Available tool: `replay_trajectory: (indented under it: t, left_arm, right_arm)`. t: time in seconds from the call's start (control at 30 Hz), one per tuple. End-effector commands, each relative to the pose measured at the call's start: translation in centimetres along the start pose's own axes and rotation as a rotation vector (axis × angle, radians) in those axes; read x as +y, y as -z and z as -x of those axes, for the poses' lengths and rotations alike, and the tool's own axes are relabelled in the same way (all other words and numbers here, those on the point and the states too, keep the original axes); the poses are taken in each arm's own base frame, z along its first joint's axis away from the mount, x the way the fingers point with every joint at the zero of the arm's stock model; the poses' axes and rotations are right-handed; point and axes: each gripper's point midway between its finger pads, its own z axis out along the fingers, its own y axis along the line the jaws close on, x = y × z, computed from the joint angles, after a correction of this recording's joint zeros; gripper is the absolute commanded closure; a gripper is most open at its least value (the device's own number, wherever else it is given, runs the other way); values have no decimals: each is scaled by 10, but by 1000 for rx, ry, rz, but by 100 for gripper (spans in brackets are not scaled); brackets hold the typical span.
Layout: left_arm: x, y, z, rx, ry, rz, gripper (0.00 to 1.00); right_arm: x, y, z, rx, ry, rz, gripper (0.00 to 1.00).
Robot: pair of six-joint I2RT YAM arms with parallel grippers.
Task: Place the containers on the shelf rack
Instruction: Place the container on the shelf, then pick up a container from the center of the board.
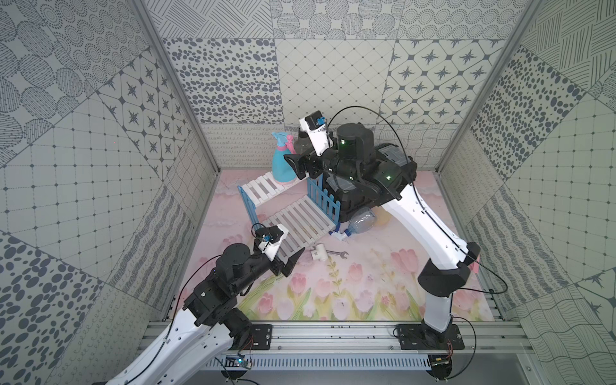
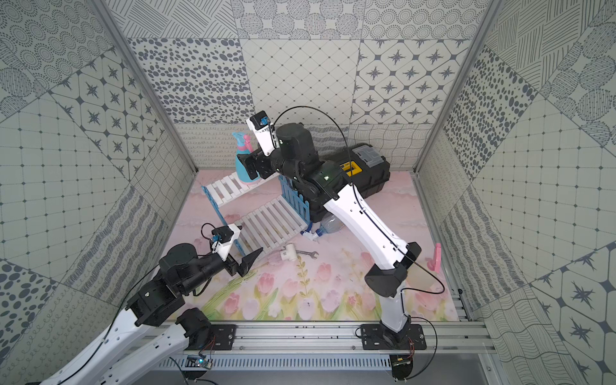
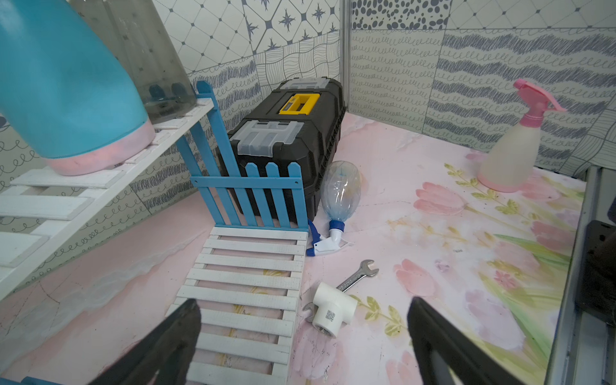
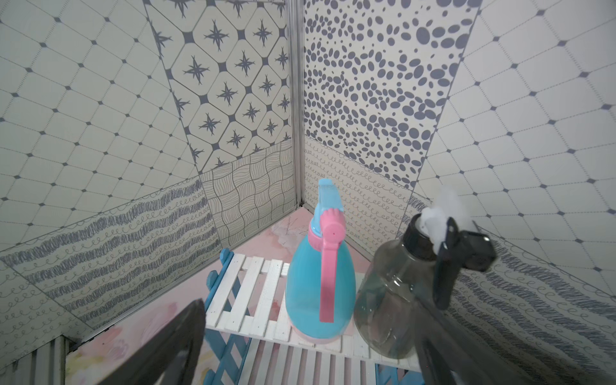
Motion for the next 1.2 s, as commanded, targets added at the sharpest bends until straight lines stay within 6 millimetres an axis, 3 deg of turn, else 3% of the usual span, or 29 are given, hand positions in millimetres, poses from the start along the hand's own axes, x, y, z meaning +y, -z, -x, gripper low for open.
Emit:
replay_trajectory:
  t: [0.0, 0.13, 0.27, 0.47, 0.6, 0.8, 1.17]
  left_arm:
    - [-3, -2, 5, -29, 12, -23, 1]
    - [-7, -4, 2, -27, 17, -43, 1]
    - [-14, -8, 1, -31, 36, -86, 1]
    - [-28, -18, -3, -25, 96, -170, 1]
    - [-35, -23, -6, -37, 155, -210, 1]
    - [-42, -22, -7, -50, 213, -251, 1]
    - [-42, -15, -12, -45, 230, -241, 1]
  right_arm:
    - [3, 34, 9, -32, -40, 18, 3]
    - [-10, 67, -22, 3, -118, -28, 3]
    - [-41, 105, -67, -14, -284, -99, 3]
    - [-85, 130, -187, 129, -584, -219, 3]
    - [-107, 131, -260, 210, -782, -306, 3]
    - [-136, 115, -337, 253, -1079, -319, 3]
    - [-167, 70, -412, 308, -1235, -345, 3]
